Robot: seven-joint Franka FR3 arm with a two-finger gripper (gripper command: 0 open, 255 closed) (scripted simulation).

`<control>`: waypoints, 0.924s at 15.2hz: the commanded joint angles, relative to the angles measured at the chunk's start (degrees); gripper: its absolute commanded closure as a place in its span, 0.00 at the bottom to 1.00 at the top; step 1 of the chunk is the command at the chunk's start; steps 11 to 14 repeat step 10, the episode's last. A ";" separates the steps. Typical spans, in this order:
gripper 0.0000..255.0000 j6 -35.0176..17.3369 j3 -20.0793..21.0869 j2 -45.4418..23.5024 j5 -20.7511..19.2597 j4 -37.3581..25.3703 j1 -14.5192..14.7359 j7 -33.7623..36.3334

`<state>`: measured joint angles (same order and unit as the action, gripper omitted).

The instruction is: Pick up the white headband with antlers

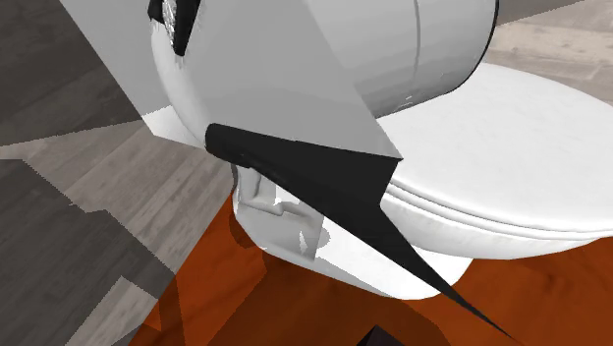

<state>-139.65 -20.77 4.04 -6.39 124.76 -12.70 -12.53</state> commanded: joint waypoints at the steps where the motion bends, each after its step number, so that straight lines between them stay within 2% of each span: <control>1: 1.00 1.31 0.13 0.84 -0.16 -1.07 0.07 0.08; 8: 1.00 6.70 0.42 2.56 -0.50 -4.81 0.18 0.13; 14: 1.00 6.81 0.43 2.59 -0.51 -4.89 0.18 0.13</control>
